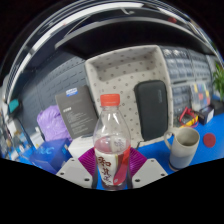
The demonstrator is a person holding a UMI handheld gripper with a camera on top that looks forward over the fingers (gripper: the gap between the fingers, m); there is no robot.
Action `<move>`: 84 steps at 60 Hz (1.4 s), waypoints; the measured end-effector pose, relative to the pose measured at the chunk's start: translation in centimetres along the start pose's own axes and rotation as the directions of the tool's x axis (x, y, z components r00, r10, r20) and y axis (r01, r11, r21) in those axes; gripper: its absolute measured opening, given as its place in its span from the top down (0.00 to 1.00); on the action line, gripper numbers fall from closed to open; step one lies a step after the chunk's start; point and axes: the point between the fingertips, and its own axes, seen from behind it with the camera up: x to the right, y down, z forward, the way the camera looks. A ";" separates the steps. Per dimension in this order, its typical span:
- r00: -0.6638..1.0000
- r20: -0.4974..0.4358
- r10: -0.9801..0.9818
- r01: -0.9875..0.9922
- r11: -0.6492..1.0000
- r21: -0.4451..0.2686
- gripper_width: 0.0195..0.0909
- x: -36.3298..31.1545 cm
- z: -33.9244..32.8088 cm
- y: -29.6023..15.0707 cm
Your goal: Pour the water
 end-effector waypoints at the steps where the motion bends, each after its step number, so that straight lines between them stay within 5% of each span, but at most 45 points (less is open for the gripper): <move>1: 0.999 0.009 0.031 -0.031 1.000 -0.001 0.72 -0.1 0.2 -0.2; 11: 0.899 0.040 0.435 -0.435 0.900 -0.027 0.71 0.5 -0.7 -2.3; 25: 0.472 0.063 0.879 -0.881 0.474 -0.015 0.72 2.8 -2.2 -5.3; 44: 0.043 0.019 0.999 -0.983 0.045 -0.176 0.72 1.8 -2.2 -6.2; 56: -0.113 -0.040 0.993 -0.974 -0.118 -0.195 0.71 2.4 -2.1 -5.7; 66: -0.024 -0.029 0.999 -0.974 -0.030 -0.225 0.72 2.0 -2.9 -5.8; 74: 0.258 0.053 0.965 -0.935 0.263 -0.239 0.72 2.3 -4.3 -8.0; 84: 0.723 0.157 0.672 -0.665 0.740 -0.104 0.72 6.1 -5.9 -13.0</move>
